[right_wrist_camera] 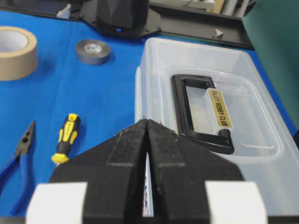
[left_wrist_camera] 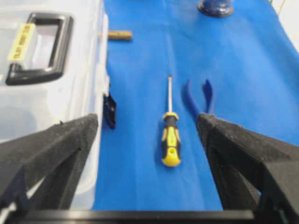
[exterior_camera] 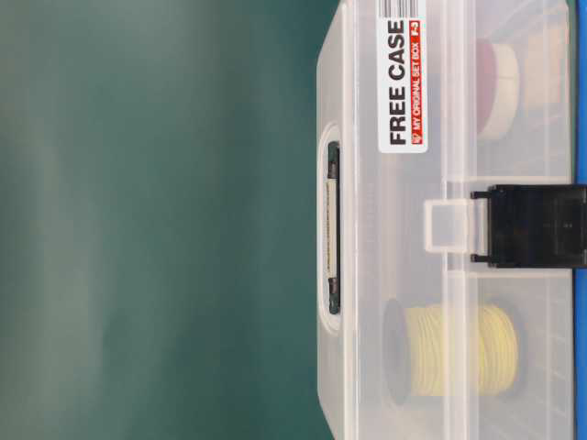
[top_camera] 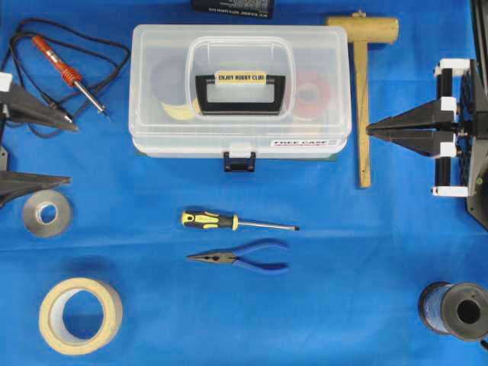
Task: Close the tool box with the left arm.
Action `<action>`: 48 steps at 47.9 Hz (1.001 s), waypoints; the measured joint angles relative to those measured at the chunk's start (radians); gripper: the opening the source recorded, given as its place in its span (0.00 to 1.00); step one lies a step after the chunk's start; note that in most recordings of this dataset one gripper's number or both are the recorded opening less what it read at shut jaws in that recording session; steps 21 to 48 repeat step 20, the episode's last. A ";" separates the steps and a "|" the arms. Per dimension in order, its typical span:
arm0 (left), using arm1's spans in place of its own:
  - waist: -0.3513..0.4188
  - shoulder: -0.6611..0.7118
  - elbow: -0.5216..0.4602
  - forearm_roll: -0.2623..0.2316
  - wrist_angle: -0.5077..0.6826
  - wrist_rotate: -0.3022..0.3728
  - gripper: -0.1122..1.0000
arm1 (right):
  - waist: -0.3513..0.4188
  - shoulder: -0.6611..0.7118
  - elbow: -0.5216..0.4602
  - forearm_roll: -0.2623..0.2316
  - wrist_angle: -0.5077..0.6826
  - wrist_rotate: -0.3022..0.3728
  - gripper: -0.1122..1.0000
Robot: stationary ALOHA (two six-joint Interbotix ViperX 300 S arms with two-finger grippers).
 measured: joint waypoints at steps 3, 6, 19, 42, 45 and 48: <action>0.000 -0.049 0.032 0.000 -0.005 0.000 0.93 | 0.000 0.000 -0.002 -0.002 0.000 0.000 0.11; 0.000 -0.083 0.057 0.000 -0.009 0.000 0.93 | 0.000 0.000 0.000 0.000 0.002 0.000 0.11; 0.000 -0.146 0.137 0.000 -0.044 -0.002 0.93 | 0.000 0.000 0.003 0.000 0.003 0.000 0.11; 0.000 -0.146 0.138 0.002 -0.048 0.000 0.93 | 0.000 0.000 0.003 0.000 0.003 0.000 0.11; 0.000 -0.146 0.138 0.002 -0.048 0.000 0.93 | 0.000 0.000 0.003 0.000 0.003 0.000 0.11; 0.000 -0.146 0.138 0.002 -0.048 0.000 0.93 | 0.000 0.000 0.003 0.000 0.003 0.000 0.11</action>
